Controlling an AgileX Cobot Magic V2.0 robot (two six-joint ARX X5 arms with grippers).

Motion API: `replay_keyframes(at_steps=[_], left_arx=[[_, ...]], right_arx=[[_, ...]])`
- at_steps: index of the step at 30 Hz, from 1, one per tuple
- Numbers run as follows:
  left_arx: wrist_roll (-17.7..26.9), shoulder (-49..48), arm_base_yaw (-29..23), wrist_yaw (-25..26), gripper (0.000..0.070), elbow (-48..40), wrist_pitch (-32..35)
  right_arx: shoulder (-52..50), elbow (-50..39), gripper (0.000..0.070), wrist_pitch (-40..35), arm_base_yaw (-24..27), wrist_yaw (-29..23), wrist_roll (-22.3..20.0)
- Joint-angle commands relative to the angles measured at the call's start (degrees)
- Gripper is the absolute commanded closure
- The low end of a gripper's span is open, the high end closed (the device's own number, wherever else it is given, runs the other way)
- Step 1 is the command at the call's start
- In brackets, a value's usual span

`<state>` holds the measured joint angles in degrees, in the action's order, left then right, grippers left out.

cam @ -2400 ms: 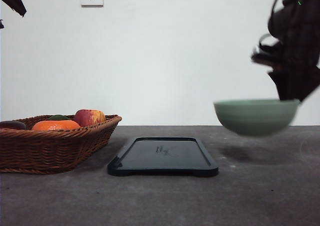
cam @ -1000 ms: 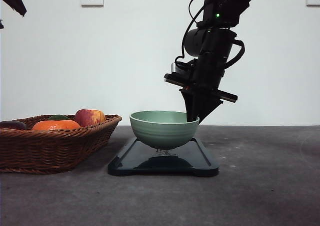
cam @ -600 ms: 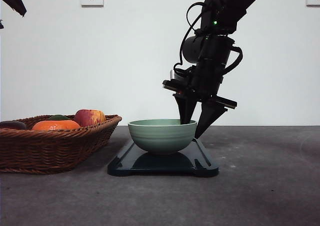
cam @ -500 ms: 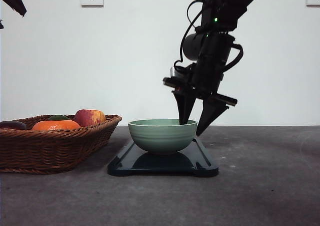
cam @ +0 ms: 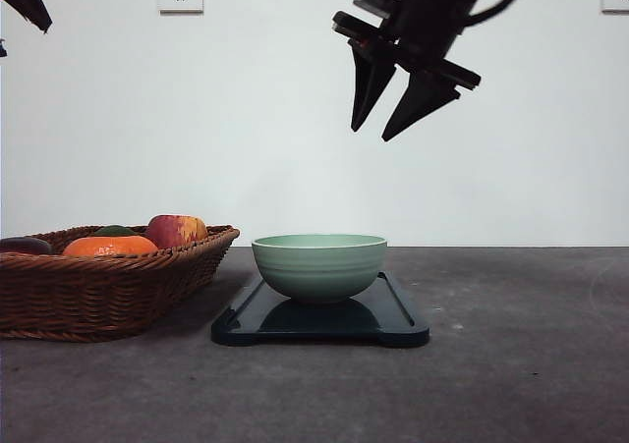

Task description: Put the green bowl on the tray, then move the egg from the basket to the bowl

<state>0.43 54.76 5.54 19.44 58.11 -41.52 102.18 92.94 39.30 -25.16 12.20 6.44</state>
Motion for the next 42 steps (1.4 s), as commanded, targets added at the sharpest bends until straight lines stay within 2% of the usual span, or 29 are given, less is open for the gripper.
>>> replay_keyframes(at_steps=[1, 9, 17, 20, 24, 28, 30, 33, 42], left_arx=[[0.0, 0.3, 0.2, 0.1, 0.0350, 1.3, 0.5], [0.0, 0.3, 0.2, 0.1, 0.0350, 1.3, 0.4], [-0.3, 0.3, 0.2, 0.1, 0.0349, 1.3, 0.3], [-2.5, 0.5, 0.3, 0.1, 0.0347, 1.3, -0.3], [-3.2, 1.4, 1.1, 0.1, 0.0344, 1.3, -2.7], [-5.3, 3.6, 1.9, -0.1, 0.0338, 1.6, -3.7], [-6.6, 5.6, 2.2, -0.3, 0.0308, 2.3, -4.1], [-6.8, 9.6, 2.5, -0.7, 0.0302, 4.5, -5.5], [-6.1, 25.7, 5.2, -9.9, 0.0303, 18.0, -11.6]], right_arx=[[-3.4, -7.0, 0.0432, -5.0, -0.6, -0.2, 0.2], [-22.7, -33.3, 0.0432, -18.8, -0.6, -0.3, -1.9], [-39.4, -47.6, 0.0432, -19.6, -0.6, -0.3, -3.9], [-44.2, -50.2, 0.0432, -17.8, -0.6, -0.9, -3.9], [-48.1, -50.9, 0.0432, -14.6, -0.6, -2.5, -3.9], [-49.8, -50.9, 0.0432, -14.4, -0.6, -3.4, -3.9], [-49.9, -50.9, 0.0432, -14.8, -0.6, -3.4, -3.9], [-49.9, -50.9, 0.0432, -15.3, -0.6, -3.3, -3.9], [-49.9, -50.9, 0.0432, -16.8, -0.6, -3.3, -3.9]])
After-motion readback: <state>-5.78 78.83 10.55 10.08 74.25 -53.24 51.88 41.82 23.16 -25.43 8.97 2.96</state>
